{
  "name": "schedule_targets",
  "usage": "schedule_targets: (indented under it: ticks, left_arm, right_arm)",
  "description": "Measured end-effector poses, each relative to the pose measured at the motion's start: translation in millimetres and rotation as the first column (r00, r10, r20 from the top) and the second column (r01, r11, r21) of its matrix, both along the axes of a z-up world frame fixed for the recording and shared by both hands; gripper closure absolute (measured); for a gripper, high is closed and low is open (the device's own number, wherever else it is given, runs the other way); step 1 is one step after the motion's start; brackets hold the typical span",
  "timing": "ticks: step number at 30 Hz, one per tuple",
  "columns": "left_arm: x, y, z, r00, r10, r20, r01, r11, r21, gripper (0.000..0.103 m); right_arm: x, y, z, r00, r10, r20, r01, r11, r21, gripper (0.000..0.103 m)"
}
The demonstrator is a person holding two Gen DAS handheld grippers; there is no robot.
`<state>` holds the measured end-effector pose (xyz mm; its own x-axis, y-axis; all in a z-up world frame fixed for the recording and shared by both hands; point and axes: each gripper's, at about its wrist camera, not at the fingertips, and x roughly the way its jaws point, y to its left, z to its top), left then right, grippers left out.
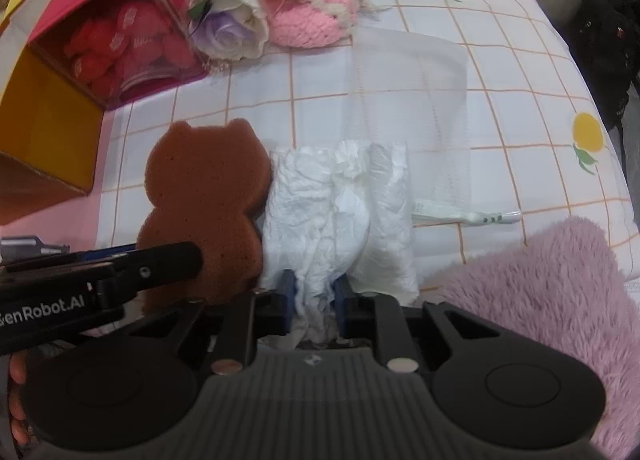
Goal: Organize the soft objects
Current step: 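Lift the brown sponge with the left tool while the right tool lifts the tissues toward the box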
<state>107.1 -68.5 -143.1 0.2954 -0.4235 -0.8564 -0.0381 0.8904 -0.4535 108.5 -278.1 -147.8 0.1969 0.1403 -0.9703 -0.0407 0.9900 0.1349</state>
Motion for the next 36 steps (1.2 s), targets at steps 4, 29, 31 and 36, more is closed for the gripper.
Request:
schedule_targets:
  ticks: [4, 29, 31, 36]
  left_arm:
    - [-4, 6, 11, 0.999, 0.002, 0.037, -0.002, 1.000, 0.002, 0.066]
    - [-18, 39, 21, 0.992, 0.003, 0.126, -0.012, 0.997, 0.073, 0.081]
    - [-18, 44, 9, 0.997, 0.030, 0.078, -0.036, 0.997, 0.072, 0.080]
    - [-17, 53, 1, 0.995, 0.083, 0.048, -0.087, 0.993, 0.085, 0.038]
  right_arm:
    - [-7, -7, 14, 0.998, -0.031, 0.055, 0.029, 0.999, 0.038, 0.091]
    - [-17, 26, 24, 0.995, -0.076, 0.058, 0.065, 0.981, 0.185, 0.091]
    - [-11, 32, 17, 0.998, -0.060, 0.034, 0.052, 0.981, 0.186, 0.091]
    - [-3, 36, 2, 0.999, -0.050, -0.013, 0.052, 0.986, 0.161, 0.091]
